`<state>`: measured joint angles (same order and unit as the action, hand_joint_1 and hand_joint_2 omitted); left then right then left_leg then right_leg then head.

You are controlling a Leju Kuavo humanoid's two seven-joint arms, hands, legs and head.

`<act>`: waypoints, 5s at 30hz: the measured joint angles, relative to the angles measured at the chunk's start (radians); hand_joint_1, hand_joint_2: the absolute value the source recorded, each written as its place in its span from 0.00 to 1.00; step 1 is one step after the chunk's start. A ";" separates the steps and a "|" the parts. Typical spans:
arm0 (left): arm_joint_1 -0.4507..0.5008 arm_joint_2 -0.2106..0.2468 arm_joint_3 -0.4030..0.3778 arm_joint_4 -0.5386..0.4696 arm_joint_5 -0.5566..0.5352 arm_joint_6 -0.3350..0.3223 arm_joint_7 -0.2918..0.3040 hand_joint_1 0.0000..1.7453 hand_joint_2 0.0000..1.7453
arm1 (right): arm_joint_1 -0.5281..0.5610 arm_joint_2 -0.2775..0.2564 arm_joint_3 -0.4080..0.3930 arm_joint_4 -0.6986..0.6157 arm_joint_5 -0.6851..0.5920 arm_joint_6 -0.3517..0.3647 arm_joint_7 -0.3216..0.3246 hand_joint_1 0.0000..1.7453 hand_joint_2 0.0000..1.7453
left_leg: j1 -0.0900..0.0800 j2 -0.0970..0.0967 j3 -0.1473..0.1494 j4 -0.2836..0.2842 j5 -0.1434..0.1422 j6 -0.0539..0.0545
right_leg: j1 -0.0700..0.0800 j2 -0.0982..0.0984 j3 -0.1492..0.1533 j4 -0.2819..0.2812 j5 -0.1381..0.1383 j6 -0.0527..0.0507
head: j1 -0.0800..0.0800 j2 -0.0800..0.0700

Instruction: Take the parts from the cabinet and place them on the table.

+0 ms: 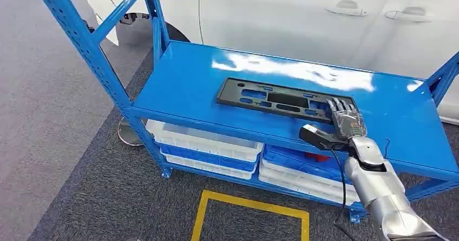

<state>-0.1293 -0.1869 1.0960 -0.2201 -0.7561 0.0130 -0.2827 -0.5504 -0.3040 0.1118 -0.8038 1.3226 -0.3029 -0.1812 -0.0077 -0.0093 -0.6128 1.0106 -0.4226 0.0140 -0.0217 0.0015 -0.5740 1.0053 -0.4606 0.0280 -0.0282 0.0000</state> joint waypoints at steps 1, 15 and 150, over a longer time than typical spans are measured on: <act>0.000 0.000 0.000 0.000 0.000 0.000 0.000 0.00 0.00 | 0.001 0.000 0.000 -0.001 0.000 0.000 0.000 0.00 0.00 | 0.000 0.000 0.000 0.000 0.000 0.000 | 0.000 0.000 0.000 0.000 0.000 0.000 | 0.000 0.000; 0.000 0.000 0.000 0.000 0.002 -0.005 -0.003 0.00 0.00 | 0.004 0.013 -0.010 -0.010 0.053 0.010 0.000 0.00 0.00 | 0.000 0.000 0.000 0.000 0.000 0.000 | 0.000 0.000 0.000 0.000 0.000 0.000 | 0.000 0.000; -0.004 -0.007 0.025 0.000 0.070 0.008 -0.120 0.00 1.00 | -0.098 0.105 -0.030 0.089 -0.026 0.034 -0.029 1.00 1.00 | 0.000 0.000 0.002 0.000 0.000 0.000 | 0.000 0.000 0.002 0.000 0.000 0.000 | 0.000 0.000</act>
<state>-0.1333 -0.1942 1.1212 -0.2201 -0.6863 0.0214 -0.4024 -0.6488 -0.1995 0.0816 -0.7149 1.2970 -0.2693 -0.2098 -0.0078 -0.0091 -0.6113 1.0107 -0.4224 0.0142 -0.0217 0.0017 -0.5724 1.0053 -0.4605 0.0282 -0.0282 0.0000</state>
